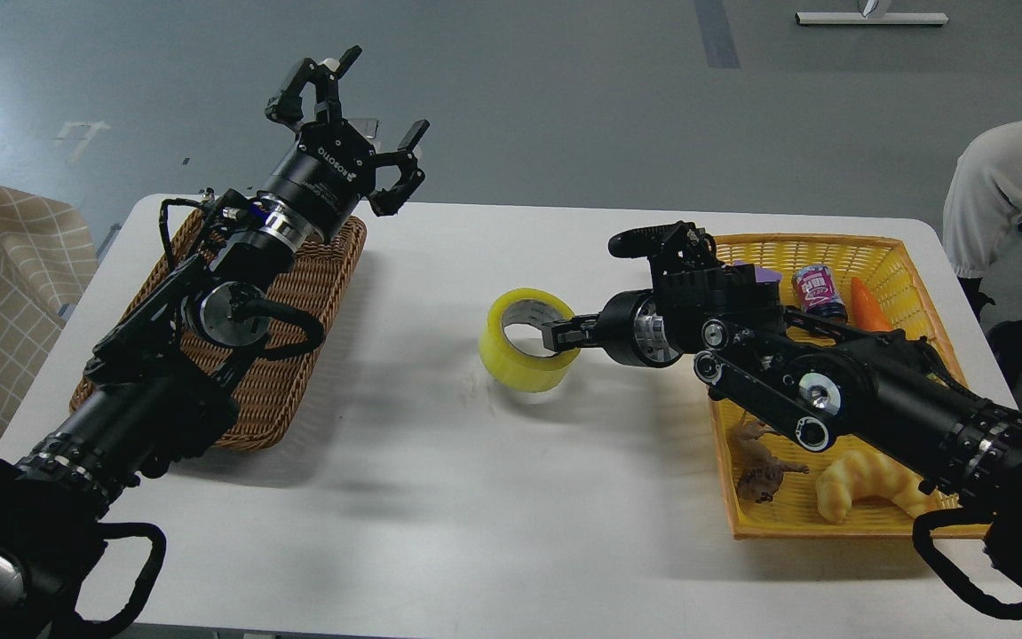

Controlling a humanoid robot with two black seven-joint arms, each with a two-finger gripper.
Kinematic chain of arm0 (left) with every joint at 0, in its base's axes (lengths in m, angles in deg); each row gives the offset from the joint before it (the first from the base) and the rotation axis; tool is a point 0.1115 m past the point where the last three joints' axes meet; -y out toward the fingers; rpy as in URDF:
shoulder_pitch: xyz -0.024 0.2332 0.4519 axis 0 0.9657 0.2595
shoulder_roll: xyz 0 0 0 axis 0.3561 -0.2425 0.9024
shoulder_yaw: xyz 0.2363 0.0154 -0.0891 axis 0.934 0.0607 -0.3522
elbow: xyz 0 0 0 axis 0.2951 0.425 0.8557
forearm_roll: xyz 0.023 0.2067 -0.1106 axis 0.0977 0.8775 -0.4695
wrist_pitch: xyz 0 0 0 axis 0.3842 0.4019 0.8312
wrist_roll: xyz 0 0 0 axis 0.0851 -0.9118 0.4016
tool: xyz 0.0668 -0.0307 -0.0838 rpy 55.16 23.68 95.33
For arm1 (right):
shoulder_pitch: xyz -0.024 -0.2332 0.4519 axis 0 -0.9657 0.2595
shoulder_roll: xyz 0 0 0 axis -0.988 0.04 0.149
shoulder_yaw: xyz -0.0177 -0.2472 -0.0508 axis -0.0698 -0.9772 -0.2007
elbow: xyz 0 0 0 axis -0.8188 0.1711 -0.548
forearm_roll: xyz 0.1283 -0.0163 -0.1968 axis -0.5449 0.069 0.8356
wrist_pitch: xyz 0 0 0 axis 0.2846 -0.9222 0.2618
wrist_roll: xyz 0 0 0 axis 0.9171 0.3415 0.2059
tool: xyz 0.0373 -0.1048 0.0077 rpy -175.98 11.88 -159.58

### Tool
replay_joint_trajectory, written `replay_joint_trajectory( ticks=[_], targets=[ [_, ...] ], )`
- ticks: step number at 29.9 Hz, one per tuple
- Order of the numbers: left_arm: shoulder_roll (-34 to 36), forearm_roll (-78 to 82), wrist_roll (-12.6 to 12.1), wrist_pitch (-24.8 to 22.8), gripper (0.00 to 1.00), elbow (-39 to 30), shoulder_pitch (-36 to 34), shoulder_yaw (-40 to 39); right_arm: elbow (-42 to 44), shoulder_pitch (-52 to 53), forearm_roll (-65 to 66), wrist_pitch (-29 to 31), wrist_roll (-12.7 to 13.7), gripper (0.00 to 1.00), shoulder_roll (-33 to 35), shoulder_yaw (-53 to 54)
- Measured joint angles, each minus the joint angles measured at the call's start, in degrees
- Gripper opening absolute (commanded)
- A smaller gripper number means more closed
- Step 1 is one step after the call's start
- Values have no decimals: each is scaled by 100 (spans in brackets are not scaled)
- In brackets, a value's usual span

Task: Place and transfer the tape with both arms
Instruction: 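Lift the tape roll and set it on the table beside the tray, then release the tape and raise the right gripper back over the tray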

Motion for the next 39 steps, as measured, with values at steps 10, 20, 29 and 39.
replay_joint_trajectory(
  ticks=[10,20,29,39],
  targets=[
    [8,0,0,0,98,0,-9,-43,430,10,0,0,2,6,-284,-93],
    [5,0,0,0,98,0,4,-43,530,10,-1,0,10,22,-289,-101],
    [2,0,0,0,98,0,6,-43,537,-12,-63,0,-5,95,-289,-44],
    [5,0,0,0,98,0,-1,-43,497,20,-114,0,-52,100,-289,53]
  ],
)
